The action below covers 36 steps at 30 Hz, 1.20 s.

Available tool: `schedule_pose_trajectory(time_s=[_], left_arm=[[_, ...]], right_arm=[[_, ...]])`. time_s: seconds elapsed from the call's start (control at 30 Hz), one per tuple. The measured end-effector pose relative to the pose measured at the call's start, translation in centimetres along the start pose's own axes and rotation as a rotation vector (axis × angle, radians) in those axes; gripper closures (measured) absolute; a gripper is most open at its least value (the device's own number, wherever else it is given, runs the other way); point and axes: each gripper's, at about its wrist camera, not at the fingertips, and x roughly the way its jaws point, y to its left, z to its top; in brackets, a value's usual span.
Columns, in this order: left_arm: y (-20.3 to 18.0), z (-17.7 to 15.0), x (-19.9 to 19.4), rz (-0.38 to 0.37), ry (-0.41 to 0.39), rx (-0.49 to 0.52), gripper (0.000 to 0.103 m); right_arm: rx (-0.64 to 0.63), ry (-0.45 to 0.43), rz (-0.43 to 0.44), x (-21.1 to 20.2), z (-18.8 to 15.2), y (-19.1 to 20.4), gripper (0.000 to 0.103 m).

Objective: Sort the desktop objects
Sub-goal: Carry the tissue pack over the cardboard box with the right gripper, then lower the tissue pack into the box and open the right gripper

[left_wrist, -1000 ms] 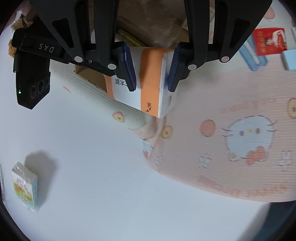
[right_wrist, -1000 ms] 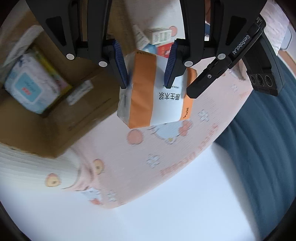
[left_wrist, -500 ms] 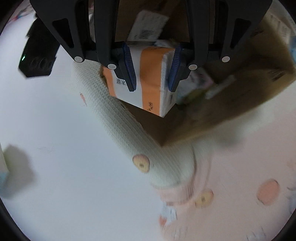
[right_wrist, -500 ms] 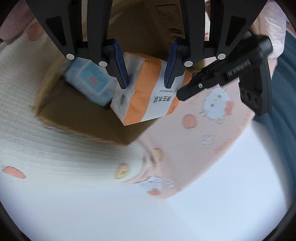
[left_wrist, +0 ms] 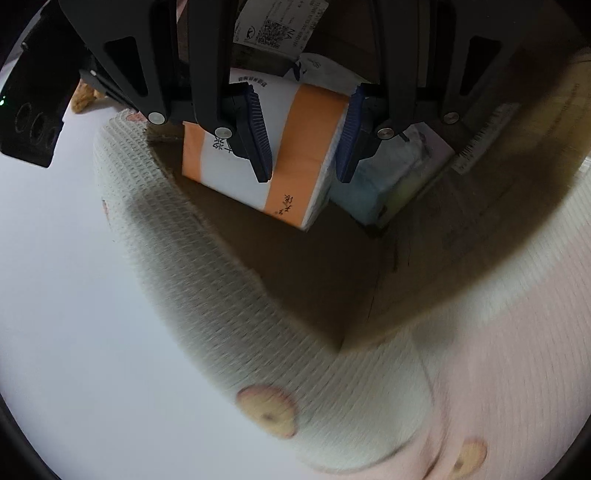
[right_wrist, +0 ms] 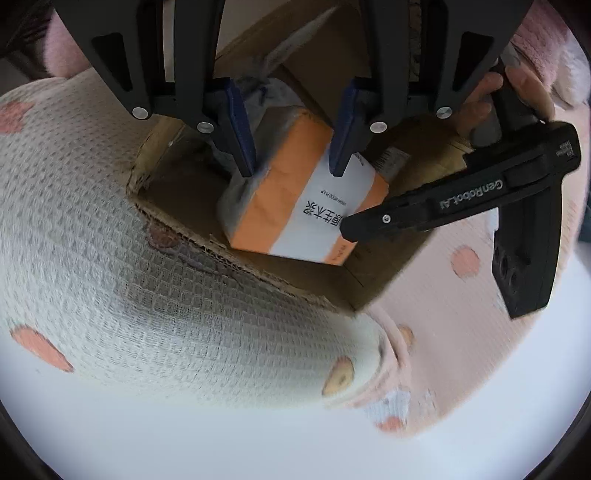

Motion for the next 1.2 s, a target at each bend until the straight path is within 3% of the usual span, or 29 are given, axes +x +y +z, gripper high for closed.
schedule_pose_trajectory(time_s=[0.23, 0.37, 0.53, 0.6, 0.63, 0.7, 0.73, 0.8, 0.87, 0.97, 1.1, 1.2], left_arm=[[0.4, -0.6, 1.0, 0.025, 0.031, -0.036, 0.065], [-0.1, -1.6, 0.1, 0.144, 0.08, 0.0, 0.062], [1.5, -3.5, -1.2, 0.181, 0.103, -0.114, 0.062], [2.2, -4.2, -1.1, 0.201, 0.123, -0.146, 0.079], [2.3, -4.5, -0.7, 0.233, 0.154, -0.143, 0.095], [2.7, -4.6, 0.4, 0.282, 0.205, -0.154, 0.096], [3.0, -4.9, 0.8, 0.289, 0.217, -0.17, 0.096], [3.1, -5.3, 1.7, 0.299, 0.244, -0.186, 0.096], [3.2, -5.6, 2.2, 0.302, 0.256, -0.192, 0.096], [3.0, -5.8, 3.1, 0.296, 0.285, -0.188, 0.096], [2.8, -5.6, 4.1, 0.306, 0.271, -0.184, 0.096], [2.9, -5.7, 4.8, 0.267, 0.28, -0.214, 0.096]], right_arm=[[-0.019, 0.029, -0.042, 0.7, 1.0, -0.6, 0.063], [-0.043, 0.06, -0.035, 0.8, 1.1, -0.6, 0.061], [-0.076, 0.082, -0.018, 0.8, 0.7, 0.0, 0.057], [-0.092, 0.089, -0.002, 0.9, 0.6, 0.6, 0.057], [-0.109, 0.091, 0.004, 0.9, 0.5, 0.9, 0.059], [-0.179, 0.085, -0.043, 1.1, 0.2, 2.1, 0.086], [-0.219, 0.102, -0.073, 1.4, 0.2, 2.5, 0.094], [-0.187, 0.156, 0.018, 1.6, 0.5, 2.4, 0.094], [-0.179, 0.175, 0.052, 1.3, 0.5, 2.3, 0.094], [-0.228, 0.136, -0.027, 0.3, 0.6, 2.7, 0.094], [-0.209, 0.214, 0.009, 1.2, 1.1, 2.4, 0.094], [-0.205, 0.259, -0.016, 2.0, 1.0, 2.0, 0.094]])
